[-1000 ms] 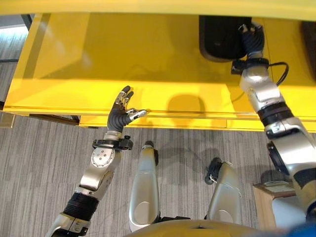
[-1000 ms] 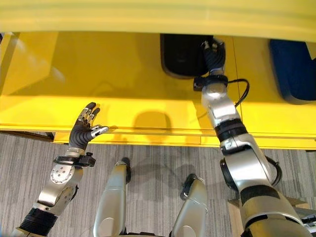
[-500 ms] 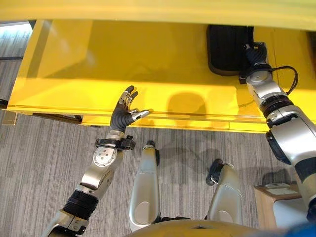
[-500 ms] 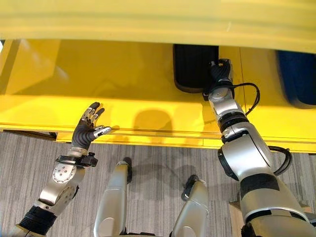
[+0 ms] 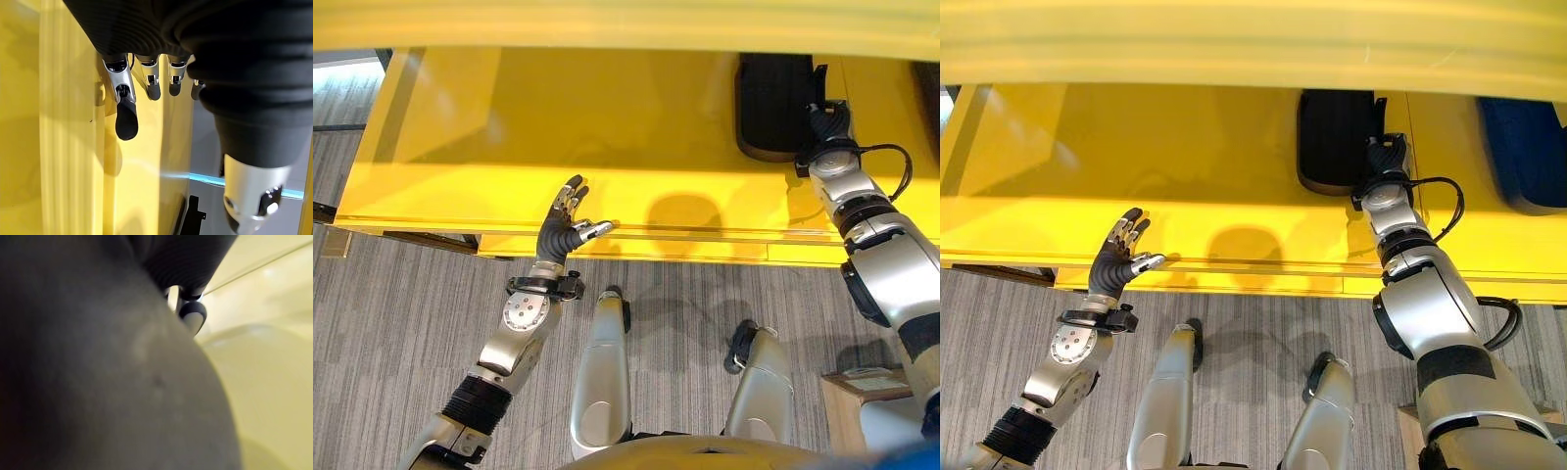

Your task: Move parts from the plastic box to the shelf.

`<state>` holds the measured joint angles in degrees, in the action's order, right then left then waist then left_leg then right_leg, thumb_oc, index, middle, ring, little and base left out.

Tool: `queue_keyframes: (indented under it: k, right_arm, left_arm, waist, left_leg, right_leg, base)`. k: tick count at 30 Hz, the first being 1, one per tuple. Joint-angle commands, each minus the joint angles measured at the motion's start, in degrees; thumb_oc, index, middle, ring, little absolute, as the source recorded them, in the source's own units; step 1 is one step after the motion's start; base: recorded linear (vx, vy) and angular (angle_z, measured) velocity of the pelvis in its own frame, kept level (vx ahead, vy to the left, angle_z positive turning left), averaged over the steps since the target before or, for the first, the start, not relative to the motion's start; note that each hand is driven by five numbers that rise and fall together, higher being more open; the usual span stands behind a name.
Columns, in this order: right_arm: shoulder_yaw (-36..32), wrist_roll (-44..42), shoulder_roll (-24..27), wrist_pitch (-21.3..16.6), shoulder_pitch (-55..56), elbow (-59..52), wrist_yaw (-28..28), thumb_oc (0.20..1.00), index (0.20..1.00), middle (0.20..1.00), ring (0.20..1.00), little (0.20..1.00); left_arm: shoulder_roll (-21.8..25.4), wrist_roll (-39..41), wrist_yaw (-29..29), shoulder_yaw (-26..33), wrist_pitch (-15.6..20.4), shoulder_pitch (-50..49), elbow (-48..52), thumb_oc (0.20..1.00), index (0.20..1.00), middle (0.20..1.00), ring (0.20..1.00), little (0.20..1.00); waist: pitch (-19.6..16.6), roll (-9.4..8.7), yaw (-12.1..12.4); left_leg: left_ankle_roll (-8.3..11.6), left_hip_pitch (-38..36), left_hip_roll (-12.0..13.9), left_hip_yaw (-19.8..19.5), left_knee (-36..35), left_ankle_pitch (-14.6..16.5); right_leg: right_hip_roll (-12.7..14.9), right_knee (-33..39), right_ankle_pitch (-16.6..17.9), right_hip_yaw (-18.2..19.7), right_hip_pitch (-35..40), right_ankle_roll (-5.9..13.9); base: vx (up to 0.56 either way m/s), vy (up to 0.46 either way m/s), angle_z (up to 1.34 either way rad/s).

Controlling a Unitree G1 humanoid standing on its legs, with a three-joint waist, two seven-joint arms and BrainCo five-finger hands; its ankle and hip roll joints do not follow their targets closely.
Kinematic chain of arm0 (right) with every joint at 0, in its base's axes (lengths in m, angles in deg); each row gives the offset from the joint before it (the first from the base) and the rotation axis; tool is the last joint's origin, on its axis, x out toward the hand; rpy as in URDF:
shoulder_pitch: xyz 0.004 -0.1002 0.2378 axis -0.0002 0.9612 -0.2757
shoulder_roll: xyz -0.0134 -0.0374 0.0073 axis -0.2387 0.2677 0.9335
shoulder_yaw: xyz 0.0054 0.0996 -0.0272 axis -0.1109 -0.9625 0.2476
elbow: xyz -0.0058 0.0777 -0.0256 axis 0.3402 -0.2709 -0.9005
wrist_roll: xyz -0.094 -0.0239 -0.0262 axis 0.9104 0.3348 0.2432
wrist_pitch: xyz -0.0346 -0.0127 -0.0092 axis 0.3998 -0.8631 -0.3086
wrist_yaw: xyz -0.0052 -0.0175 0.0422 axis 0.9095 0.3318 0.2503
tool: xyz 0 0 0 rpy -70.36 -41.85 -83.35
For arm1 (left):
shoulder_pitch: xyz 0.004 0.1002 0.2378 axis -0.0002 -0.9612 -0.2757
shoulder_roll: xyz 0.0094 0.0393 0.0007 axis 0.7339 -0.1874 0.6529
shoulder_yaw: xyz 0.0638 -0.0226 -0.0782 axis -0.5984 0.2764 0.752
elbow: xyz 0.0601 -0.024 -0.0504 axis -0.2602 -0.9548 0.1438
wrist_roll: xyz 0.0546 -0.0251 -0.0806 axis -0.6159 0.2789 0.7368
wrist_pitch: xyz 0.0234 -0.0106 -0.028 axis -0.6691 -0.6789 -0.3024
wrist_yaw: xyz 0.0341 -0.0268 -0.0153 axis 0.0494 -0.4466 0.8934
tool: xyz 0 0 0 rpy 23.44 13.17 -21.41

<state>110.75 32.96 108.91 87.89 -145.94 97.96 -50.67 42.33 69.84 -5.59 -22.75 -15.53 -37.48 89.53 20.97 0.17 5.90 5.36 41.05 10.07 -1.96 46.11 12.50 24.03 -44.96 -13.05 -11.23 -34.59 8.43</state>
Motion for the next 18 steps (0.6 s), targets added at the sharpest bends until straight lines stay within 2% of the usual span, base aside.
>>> queue_keyframes:
  k: [1, 7, 8, 9, 18]
  right_arm:
    - [-3.0, -2.7, 2.9, -0.5, -2.1, 2.1, -0.5, 0.200, 0.200, 0.200, 0.200, 0.200]
    - [-2.7, -2.5, 3.0, -0.4, -2.5, 2.3, -0.6, 0.200, 0.200, 0.200, 0.200, 0.200]
    - [-2.8, -2.6, 3.0, -0.5, -2.5, 2.3, -0.6, 0.445, 0.445, 0.445, 0.445, 0.445]
    - [-3.0, -3.6, 2.9, -0.6, -2.7, 2.0, -0.3, 1.000, 1.000, 1.000, 1.000, 1.000]
    - [-2.8, -3.8, 2.3, -1.2, -3.1, 0.6, -1.7, 1.000, 1.000, 1.000, 1.000, 1.000]
  left_arm:
    - [0.7, 1.1, 0.1, -3.3, -0.9, -0.4, -1.6, 1.000, 1.000, 1.000, 1.000, 1.000]
    - [0.7, 1.2, 0.2, -3.3, -0.9, -0.3, -1.8, 1.000, 1.000, 1.000, 1.000, 1.000]
    - [0.7, 1.3, 0.2, -3.3, -0.9, -0.3, -1.6, 1.000, 1.000, 1.000, 1.000, 1.000]
    - [0.8, 1.3, 0.2, -3.3, -0.9, -0.2, -1.6, 1.000, 1.000, 1.000, 1.000, 1.000]
    - [0.9, 1.5, 0.8, -3.1, -0.8, 0.2, -2.0, 1.000, 1.000, 1.000, 1.000, 1.000]
  waist:
    - [2.8, 0.86, 0.5]
    - [2.9, 0.84, 0.7]
    - [3.0, 0.85, 0.7]
    - [3.0, 0.84, 0.7]
    - [3.3, 0.61, 0.4]
  left_leg:
    - [0.61, -0.5, 2.6, -0.2, -0.6, 0.7]
    - [0.54, -0.3, 2.6, -0.1, -0.4, 0.7]
    - [0.52, -0.3, 2.5, -0.2, -0.4, 0.7]
    - [0.49, -0.2, 2.4, -0.1, -0.3, 0.7]
    - [0.37, 0.0, 2.5, -0.1, 0.1, 0.9]
  right_leg:
    - [-2.1, -2.3, -2.2, 0.3, 1.8, -1.76]
    - [-2.0, -2.4, -2.2, 0.2, 1.8, -1.77]
    - [-1.9, -2.4, -2.2, 0.2, 1.8, -1.78]
    - [-2.0, -2.5, -2.2, 0.3, 1.7, -1.79]
    - [-2.1, -2.5, -2.2, 0.2, 1.9, -1.83]
  base:
    - [0.00, 0.000, 0.00]
    - [0.00, 0.000, 0.00]
    - [0.00, 0.000, 0.00]
    - [0.00, 0.000, 0.00]
    - [0.00, 0.000, 0.00]
